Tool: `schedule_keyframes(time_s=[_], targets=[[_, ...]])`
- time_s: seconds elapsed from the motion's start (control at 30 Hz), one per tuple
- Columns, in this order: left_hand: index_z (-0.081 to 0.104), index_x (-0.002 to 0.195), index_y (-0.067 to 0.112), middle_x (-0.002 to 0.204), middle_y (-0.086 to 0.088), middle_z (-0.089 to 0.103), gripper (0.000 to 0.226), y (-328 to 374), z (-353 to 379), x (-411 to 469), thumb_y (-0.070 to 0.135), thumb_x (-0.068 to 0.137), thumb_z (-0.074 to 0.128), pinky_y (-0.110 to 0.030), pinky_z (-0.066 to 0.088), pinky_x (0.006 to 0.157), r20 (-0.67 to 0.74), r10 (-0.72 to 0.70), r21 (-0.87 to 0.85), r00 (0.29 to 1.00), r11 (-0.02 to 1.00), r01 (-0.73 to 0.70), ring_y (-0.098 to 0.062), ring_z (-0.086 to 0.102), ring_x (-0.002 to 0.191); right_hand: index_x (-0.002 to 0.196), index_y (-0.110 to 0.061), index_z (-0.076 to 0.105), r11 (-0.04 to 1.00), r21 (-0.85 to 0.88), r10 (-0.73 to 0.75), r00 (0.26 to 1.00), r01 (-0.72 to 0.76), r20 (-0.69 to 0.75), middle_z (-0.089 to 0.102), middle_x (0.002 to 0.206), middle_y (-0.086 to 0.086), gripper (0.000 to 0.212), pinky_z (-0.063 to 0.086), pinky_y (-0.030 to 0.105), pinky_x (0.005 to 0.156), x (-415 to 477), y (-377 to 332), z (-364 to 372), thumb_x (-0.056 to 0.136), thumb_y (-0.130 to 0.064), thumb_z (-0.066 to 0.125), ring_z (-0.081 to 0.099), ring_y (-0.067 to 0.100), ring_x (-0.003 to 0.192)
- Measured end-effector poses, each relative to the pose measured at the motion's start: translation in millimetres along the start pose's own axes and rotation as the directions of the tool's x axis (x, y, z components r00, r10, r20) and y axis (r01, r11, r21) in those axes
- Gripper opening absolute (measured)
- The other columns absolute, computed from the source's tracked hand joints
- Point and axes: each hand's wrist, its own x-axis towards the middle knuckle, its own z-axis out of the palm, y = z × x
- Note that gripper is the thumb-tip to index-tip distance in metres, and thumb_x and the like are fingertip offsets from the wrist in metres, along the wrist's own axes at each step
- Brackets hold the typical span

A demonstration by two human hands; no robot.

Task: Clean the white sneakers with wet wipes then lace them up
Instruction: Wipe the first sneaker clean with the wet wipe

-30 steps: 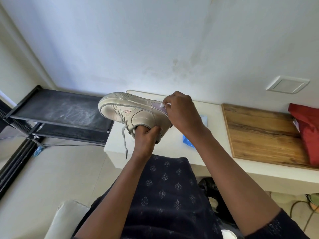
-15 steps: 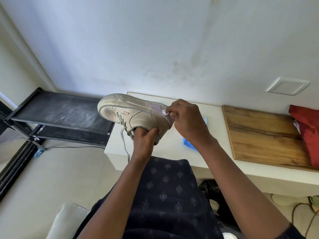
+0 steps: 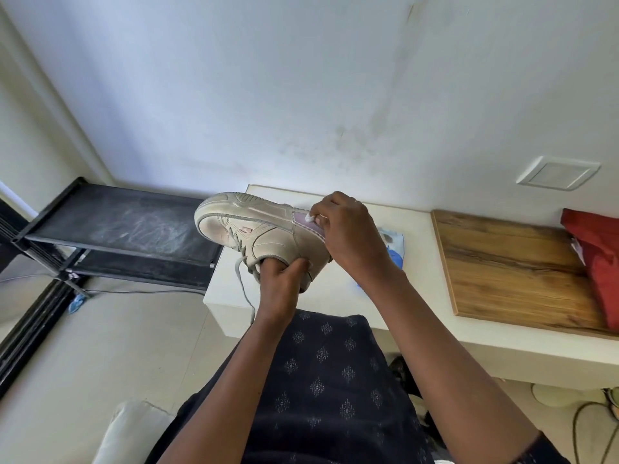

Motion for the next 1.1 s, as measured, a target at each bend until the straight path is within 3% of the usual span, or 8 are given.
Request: schedule_keyframes(time_s=[0.1,0.2,0.3,0.47,0.63,0.8,1.0,1.1], targets=[[0.036,0.066,0.010,0.056,-0.001,0.026,0.018,7.5,1.3,1.2,0.002,0.062,0.052,-0.031,0.014,0.049,0.019,-0.011,-0.190,1.000,0.982,0.014,-0.020,0.015,0.055,0.074,-0.005,0.068,0.996,0.058,-0.057,0.992,0.063,-0.113,0.063,0.078,0.008,0.019,0.037,0.022,0.062,-8.7,4.8,0.2,0.068,0.011,0.059,0.057,0.030,0.064],[0.036,0.055,0.016,0.047,0.007,0.031,0.024,17.0,6.2,-1.2,-0.002,0.061,0.051,-0.019,0.017,0.043,0.024,-0.050,-0.333,0.998,0.941,0.055,-0.008,0.022,0.044,0.074,-0.003,0.068,0.990,0.106,-0.062,0.963,0.093,-0.263,0.063,0.077,0.007,0.013,0.038,0.020,0.063,-16.2,3.7,-3.0,0.073,0.003,0.056,0.058,0.027,0.066],[0.043,0.044,0.020,0.044,0.011,0.034,0.028,24.0,10.3,-2.3,-0.001,0.059,0.051,-0.022,0.017,0.046,0.013,-0.078,-0.414,0.997,0.907,0.076,-0.006,0.030,0.041,0.073,-0.001,0.068,0.983,0.153,-0.042,0.929,0.105,-0.368,0.065,0.077,0.009,0.025,0.045,0.024,0.063,-20.8,0.0,-5.9,0.077,-0.008,0.044,0.060,0.027,0.067],[0.039,0.073,0.010,0.054,0.005,0.051,0.024,30.3,4.4,3.2,0.000,0.057,0.054,-0.018,0.039,0.046,-0.029,-0.074,-0.500,0.997,0.865,0.050,-0.008,0.051,0.050,0.074,-0.002,0.069,0.987,0.149,0.013,0.912,0.053,-0.411,0.066,0.076,0.007,0.030,0.051,0.030,0.060,-24.3,4.3,0.3,0.064,0.022,0.054,0.061,0.025,0.067],[0.041,0.096,0.006,0.072,-0.007,0.046,0.040,30.5,3.9,3.9,0.002,0.059,0.055,-0.023,0.042,0.051,0.005,-0.125,-0.526,0.992,0.844,0.109,-0.016,0.050,0.063,0.074,-0.001,0.068,0.988,0.153,0.064,0.901,0.002,-0.430,0.064,0.076,0.011,0.016,0.046,0.027,0.061,-14.9,-10.9,1.9,0.073,0.005,0.054,0.061,0.030,0.065],[0.048,0.072,0.005,0.055,0.000,0.054,0.014,28.7,6.0,0.0,0.000,0.060,0.052,-0.020,0.041,0.048,0.040,-0.088,-0.505,0.995,0.858,0.096,-0.014,0.051,0.051,0.074,0.000,0.065,0.999,-0.050,-0.024,0.934,0.007,-0.357,0.061,0.076,0.012,0.018,0.040,0.027,0.061,-8.7,-20.6,6.3,0.062,0.013,0.061,0.056,0.030,0.068],[0.027,0.049,0.014,0.040,0.006,0.029,0.028,25.5,7.5,-4.5,0.002,0.061,0.048,-0.016,0.027,0.041,0.051,-0.108,-0.455,0.993,0.883,0.119,-0.009,0.028,0.035,0.074,0.000,0.066,0.991,-0.104,-0.107,0.965,0.084,-0.240,0.061,0.074,0.012,0.024,0.046,0.026,0.056,-3.0,-23.6,3.4,0.058,0.015,0.055,0.057,0.031,0.069],[0.043,0.046,0.016,0.042,0.003,0.039,0.022,26.1,4.9,-7.0,0.015,0.068,0.043,-0.017,0.030,0.041,0.110,-0.066,-0.474,0.992,0.874,0.110,-0.011,0.035,0.038,0.077,0.000,0.067,0.988,-0.108,-0.128,0.969,0.106,-0.213,0.062,0.077,0.011,0.024,0.047,0.027,0.059,-5.9,-23.7,5.0,0.062,0.012,0.054,0.058,0.030,0.073]])
